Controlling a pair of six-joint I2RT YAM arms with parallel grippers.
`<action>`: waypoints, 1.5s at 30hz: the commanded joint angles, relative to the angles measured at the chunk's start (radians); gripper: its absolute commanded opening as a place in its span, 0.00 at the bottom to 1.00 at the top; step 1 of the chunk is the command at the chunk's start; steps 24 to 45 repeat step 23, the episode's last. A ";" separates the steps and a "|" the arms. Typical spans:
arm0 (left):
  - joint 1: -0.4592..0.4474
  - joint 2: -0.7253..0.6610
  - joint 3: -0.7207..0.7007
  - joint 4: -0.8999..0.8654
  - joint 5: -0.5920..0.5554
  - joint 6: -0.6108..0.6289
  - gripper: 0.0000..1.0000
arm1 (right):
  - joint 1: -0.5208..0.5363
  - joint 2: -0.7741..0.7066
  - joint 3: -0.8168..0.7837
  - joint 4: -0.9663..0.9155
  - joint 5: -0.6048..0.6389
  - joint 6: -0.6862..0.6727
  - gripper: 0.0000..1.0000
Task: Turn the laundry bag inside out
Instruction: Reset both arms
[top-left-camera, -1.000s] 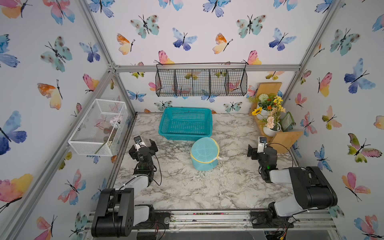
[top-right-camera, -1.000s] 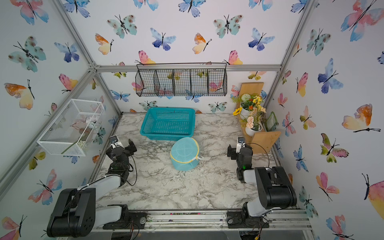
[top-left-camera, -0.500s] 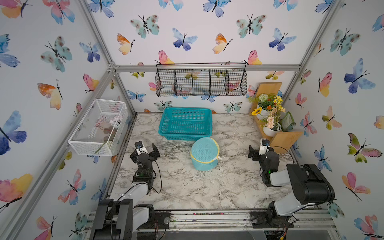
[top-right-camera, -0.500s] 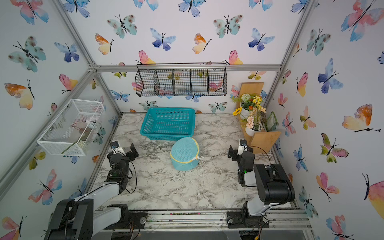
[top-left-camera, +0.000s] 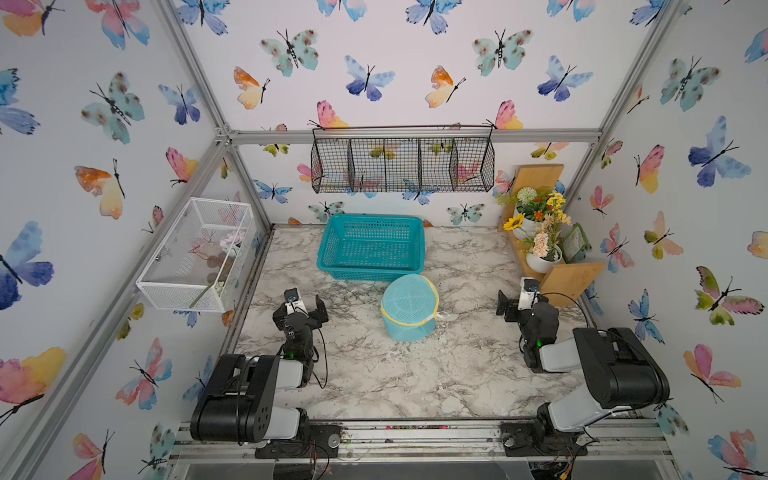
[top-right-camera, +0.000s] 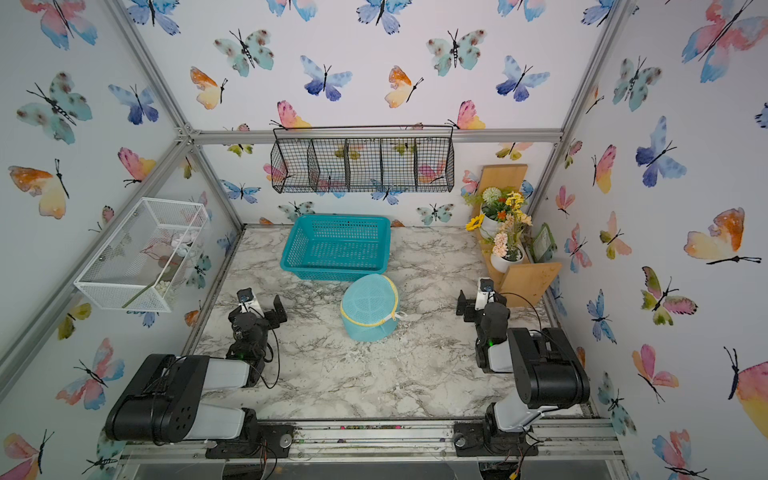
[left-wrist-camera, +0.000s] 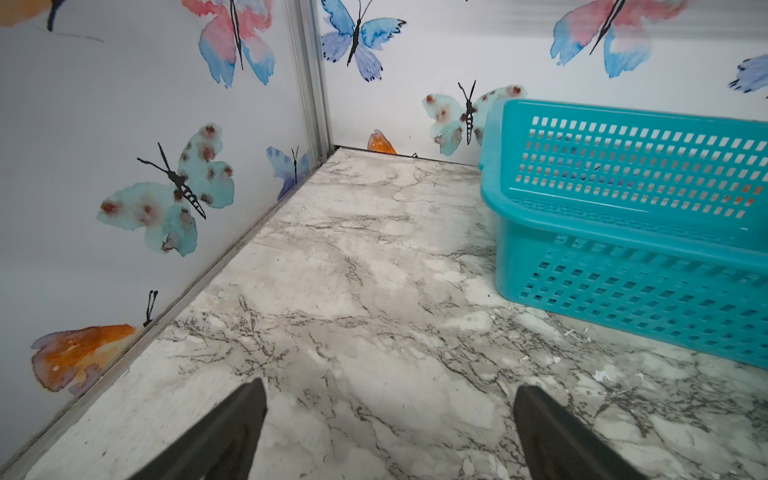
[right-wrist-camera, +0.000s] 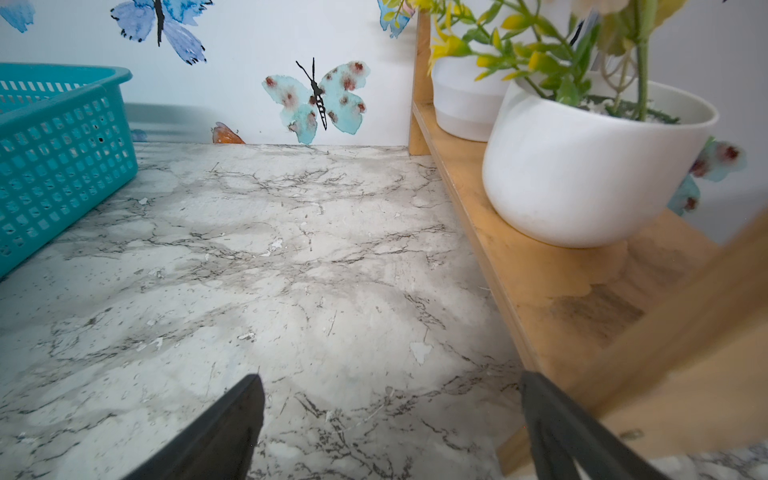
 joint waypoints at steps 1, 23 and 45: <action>-0.002 -0.004 0.000 0.046 0.024 0.014 0.99 | 0.000 -0.010 -0.006 0.031 -0.031 -0.001 0.98; 0.001 0.002 0.007 0.038 0.020 0.008 0.99 | 0.000 -0.009 0.004 0.004 -0.030 0.001 0.99; 0.001 0.002 0.007 0.038 0.020 0.008 0.99 | 0.000 -0.009 0.004 0.004 -0.030 0.001 0.99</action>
